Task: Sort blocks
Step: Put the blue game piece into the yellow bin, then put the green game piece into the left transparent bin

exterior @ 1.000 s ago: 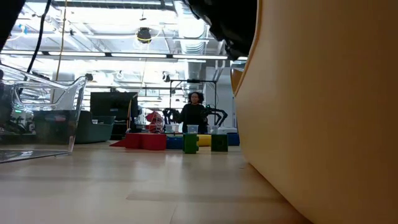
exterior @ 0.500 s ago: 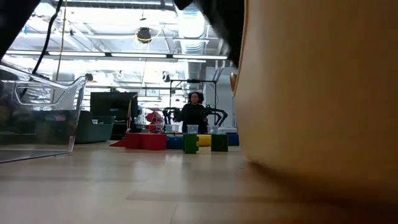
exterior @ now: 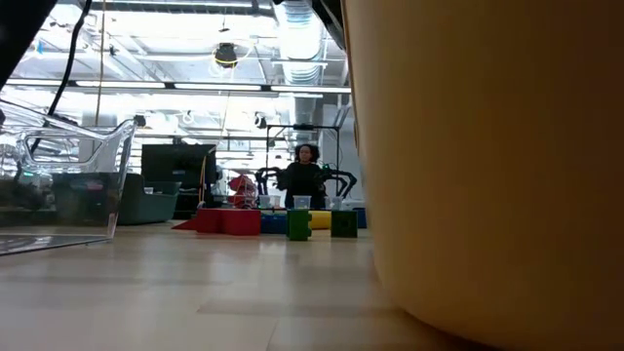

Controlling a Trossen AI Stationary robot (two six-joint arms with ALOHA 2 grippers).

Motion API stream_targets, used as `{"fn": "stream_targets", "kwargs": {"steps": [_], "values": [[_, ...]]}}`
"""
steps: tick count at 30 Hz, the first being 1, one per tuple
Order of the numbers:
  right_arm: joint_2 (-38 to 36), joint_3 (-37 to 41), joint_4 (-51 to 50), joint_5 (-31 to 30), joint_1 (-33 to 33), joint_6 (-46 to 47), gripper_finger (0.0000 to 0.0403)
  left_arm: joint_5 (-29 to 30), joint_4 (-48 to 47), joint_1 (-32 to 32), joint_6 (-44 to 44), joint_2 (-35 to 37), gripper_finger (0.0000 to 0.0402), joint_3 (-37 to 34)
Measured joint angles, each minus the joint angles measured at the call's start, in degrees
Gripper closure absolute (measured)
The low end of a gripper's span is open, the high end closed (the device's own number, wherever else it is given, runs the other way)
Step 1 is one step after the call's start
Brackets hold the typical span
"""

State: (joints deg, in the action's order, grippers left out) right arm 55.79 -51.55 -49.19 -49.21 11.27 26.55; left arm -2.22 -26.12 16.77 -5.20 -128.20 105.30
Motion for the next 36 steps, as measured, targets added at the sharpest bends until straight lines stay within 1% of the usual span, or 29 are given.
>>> {"fn": "stream_targets", "kwargs": {"steps": [3, 5, 10, 13, 17, 20, 25, 27, 31, 34, 36], "values": [[0.0, 0.0, 0.0, 0.0, 0.0, 0.0, 0.0251, 0.0, -0.22, -0.02, 0.05, -0.11, 0.0221, 0.0], [0.0, 0.0, 0.0, 0.0, 0.0, 0.0, 0.0251, 0.82, 0.01, -0.08, -0.27, 0.28, 0.0217, 0.0], [0.0, 0.02, 0.04, 0.03, 0.06, 0.04, 0.0251, 7.87, -0.53, -0.37, -4.17, 4.89, 0.0224, -0.04], [0.0, 0.02, -0.03, 0.19, 0.88, 0.24, 0.0251, 10.03, -1.29, -1.09, -5.42, 8.91, 0.0232, -1.25], [0.01, 0.02, -0.05, 0.26, 2.39, 0.28, 0.0251, 12.76, -1.86, -2.59, -5.26, 15.7, 0.0242, -8.35], [0.02, 0.02, -0.01, 0.17, 3.1, 0.25, 0.0251, 17.38, -0.65, -2.88, -4.97, 22.6, 0.0247, -16.58], [0.0, 0.04, 0.75, -0.02, 1.92, -0.01, 0.0251, 21.4, 3.89, -2.78, -6.12, 33.49, 0.0248, -31.16], [0.0, 0.02, 1.32, -0.07, 1.18, -0.12, 0.0251, 22.75, 4.96, -3.64, -3.95, 36.62, 0.0248, -35.79], [0.02, 0.02, 2.56, 0.0, 0.57, -1.38, 0.0251, 20.99, 6.31, -6.1, 4.09, 37.89, 0.0248, -41.42], [0.01, 0.02, 2.77, 0.0, 0.57, -1.51, 0.0251, 20.51, 6.29, -6.97, 10.24, 36.86, 0.0248, -42.53], [0.01, 0.02, 2.91, 0.0, 0.62, -1.53, 0.0251, 20.5, 6.01, -7.11, 12.47, 36.17, 0.0248, -43.35]]}}
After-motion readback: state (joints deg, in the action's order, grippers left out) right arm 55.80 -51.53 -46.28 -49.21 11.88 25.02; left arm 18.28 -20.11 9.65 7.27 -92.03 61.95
